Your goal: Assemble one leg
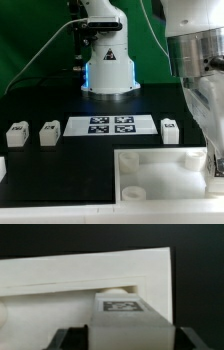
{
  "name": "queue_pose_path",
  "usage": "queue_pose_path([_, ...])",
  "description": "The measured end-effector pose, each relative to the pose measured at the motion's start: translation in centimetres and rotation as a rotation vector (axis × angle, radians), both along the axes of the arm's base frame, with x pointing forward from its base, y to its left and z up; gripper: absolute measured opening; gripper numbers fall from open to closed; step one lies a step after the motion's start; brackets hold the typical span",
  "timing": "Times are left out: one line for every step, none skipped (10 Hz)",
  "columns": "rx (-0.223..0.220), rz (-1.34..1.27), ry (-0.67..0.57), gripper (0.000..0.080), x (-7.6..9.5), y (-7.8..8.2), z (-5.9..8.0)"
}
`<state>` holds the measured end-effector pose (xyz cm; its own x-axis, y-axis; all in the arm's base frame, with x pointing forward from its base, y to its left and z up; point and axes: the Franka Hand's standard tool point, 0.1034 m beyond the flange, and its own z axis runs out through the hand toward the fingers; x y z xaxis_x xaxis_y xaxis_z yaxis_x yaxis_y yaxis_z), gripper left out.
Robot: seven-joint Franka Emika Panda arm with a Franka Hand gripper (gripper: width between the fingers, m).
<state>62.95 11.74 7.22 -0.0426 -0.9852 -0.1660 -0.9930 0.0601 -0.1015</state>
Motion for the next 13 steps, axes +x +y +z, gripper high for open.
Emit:
queue_pose_path([-0.007,0.048,-0.005,0.0473,-0.06,0.06,-0.04])
queue_pose_path([-0.021,0.193,-0.02,0.0608,-0.25,0.2,-0.13])
queue_pose_path([-0.057,0.397,-0.048,0.0637,-0.25,0.17,-0.13])
queue_pose_path([-0.099,0.597,-0.068,0.0637,-0.23,0.27,-0.07])
queue_pose_path([-0.131,0.765,-0.062,0.0647,-0.28,0.66,0.09])
queue_pose_path([-0.137,0.811,-0.075,0.0647,-0.12,0.63,0.12])
queue_pose_path([-0.145,0.895,-0.084,0.0648,-0.15,0.47,0.07])
queue_pose_path([-0.163,1.065,-0.092,0.0648,-0.2,0.28,0.07])
queue_pose_path([-0.179,1.252,-0.09,0.0648,0.03,0.09,0.23])
queue_pose_path([-0.196,1.301,-0.095,0.0648,0.36,0.32,0.47])
queue_pose_path([-0.195,1.296,-0.095,0.0648,0.35,0.32,0.41])
queue_pose_path([-0.195,1.296,-0.095,0.0533,0.35,0.29,0.4])
queue_pose_path([-0.193,1.279,-0.093,0.0397,0.33,0.35,0.4])
